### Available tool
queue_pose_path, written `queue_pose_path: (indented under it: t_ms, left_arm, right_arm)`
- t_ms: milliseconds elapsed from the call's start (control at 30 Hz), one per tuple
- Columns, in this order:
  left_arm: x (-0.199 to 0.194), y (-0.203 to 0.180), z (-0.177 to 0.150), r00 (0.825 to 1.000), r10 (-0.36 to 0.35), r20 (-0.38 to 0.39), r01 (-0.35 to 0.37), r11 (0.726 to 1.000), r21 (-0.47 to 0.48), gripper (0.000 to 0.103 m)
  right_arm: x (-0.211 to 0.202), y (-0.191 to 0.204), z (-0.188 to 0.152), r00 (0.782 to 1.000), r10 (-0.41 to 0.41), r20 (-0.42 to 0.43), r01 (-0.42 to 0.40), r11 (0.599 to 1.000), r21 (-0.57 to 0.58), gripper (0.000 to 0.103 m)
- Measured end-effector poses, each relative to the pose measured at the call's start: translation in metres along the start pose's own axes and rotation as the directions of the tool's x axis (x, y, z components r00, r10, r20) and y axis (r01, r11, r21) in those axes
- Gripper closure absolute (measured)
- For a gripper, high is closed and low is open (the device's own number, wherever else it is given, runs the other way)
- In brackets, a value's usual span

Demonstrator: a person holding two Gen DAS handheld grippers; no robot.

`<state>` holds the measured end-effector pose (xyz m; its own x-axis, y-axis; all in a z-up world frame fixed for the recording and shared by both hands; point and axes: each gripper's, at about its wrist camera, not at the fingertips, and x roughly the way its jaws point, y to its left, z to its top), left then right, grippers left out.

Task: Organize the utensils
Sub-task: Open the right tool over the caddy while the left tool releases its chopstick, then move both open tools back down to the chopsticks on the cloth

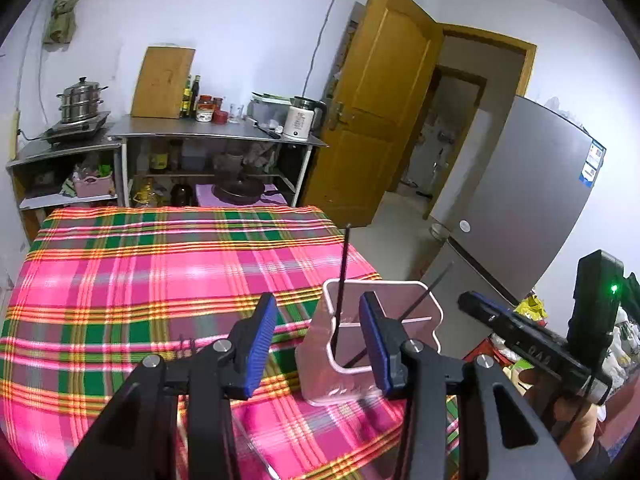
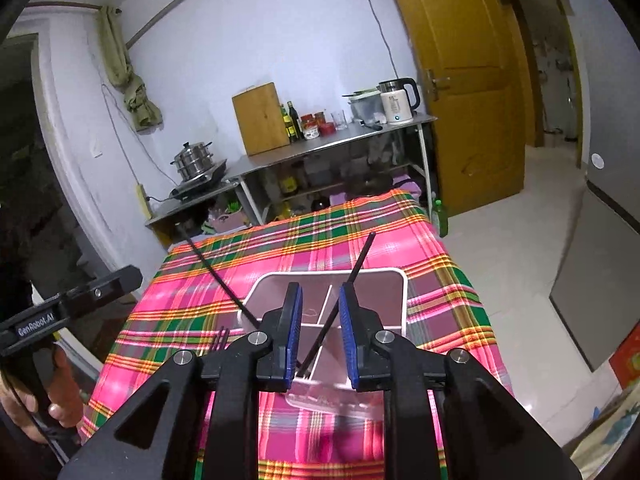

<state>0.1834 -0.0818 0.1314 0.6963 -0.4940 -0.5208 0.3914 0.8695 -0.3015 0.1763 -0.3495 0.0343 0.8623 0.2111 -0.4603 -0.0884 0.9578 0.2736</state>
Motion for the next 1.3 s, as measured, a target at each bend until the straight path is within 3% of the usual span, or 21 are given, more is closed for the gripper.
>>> queue_pose_path:
  t_ms: [267,633,933,1300]
  left_arm:
    - [-0.036,0.022,-0.036,0.996,0.081,0.042,-0.082,0.997,0.002,0.058]
    - [-0.059,0.053,-0.095,0.981,0.192,0.011,-0.191,0.981,-0.022,0.058]
    - [-0.052,0.077,-0.125,0.969,0.240,-0.057,-0.243,0.968,-0.065,0.060]
    - [-0.010,0.115,-0.141,0.951,0.263,-0.165,-0.283,0.953,-0.108,0.075]
  right_arm:
    - [-0.022,0.026,-0.017,0.999,0.030,0.021,-0.029,0.998,-0.060,0.084]
    - [-0.024,0.058,-0.054,0.995,0.093,-0.023,-0.095,0.989,-0.110,0.084]
    - [-0.007,0.073,-0.076,0.989,0.112,-0.092,-0.123,0.984,-0.129,0.084]
    - [0.038,0.092,-0.099,0.973,0.120,-0.198,-0.155,0.974,-0.168,0.084]
